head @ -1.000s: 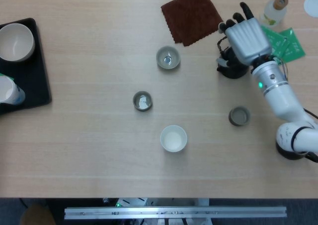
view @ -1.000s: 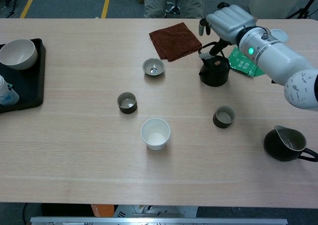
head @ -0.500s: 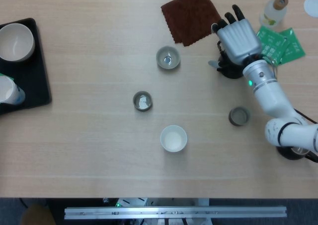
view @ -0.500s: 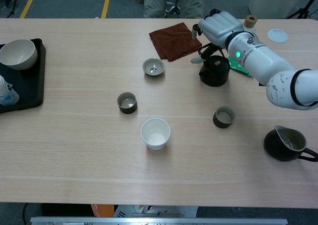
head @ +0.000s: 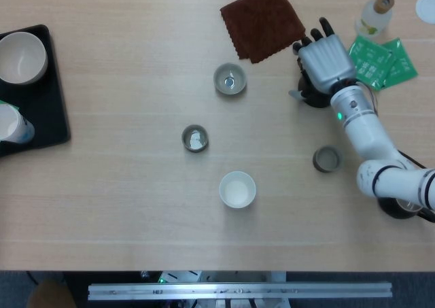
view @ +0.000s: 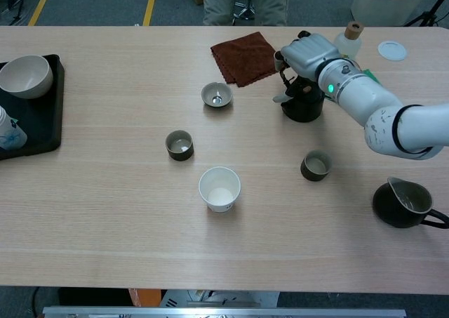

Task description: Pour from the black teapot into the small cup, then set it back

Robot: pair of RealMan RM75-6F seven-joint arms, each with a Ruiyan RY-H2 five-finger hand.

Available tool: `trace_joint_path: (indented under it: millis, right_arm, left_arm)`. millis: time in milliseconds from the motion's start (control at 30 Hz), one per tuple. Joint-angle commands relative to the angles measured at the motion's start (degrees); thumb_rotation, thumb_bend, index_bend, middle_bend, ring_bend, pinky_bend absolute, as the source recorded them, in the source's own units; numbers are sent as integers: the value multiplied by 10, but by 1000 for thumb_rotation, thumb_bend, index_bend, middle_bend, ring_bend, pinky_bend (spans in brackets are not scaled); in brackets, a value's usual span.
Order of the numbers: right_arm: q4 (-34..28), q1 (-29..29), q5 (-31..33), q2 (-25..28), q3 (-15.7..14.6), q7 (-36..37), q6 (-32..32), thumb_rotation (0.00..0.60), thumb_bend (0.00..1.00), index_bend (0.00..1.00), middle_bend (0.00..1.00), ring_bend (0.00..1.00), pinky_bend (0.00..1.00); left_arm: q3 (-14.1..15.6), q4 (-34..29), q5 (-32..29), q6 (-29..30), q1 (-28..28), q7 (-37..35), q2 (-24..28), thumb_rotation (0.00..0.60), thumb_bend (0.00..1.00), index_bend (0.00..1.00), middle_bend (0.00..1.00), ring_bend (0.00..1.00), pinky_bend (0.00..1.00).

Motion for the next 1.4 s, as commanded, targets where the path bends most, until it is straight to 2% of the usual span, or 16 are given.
trace_joint_path:
  millis: [33,400,733,1000,1400]
  right_arm:
    - [-4,-3,2,4,-2,2,0,338,121,293,362,222,0]
    - [-65,-19,-18,46,1,33,20,340,120,297,460,345,0]
    - [-141,-37,-31,99,-20,32,36,340,121,306,476,362,0]
    - [-154,-40,-28,112,-38,20,36,348,122,354,490,369,0]
    - [-159,-37,-20,114,-49,13,32,351,122,456,549,446,0]
  left_arm:
    - [0,1,1,1,0,-1,-1,600,295,228,240,178,103]
    - [-1,7,2,3,0,-6,-2,600,295,228,240,178,103]
    - [-1,9,5,3,0,-6,-4,600,295,228,240,178,103]
    - [0,9,5,1,-1,-4,-5,600,295,228,240,178,103]
    - [-1,6,2,-1,-1,0,-5,600,294,228,240,178,103]
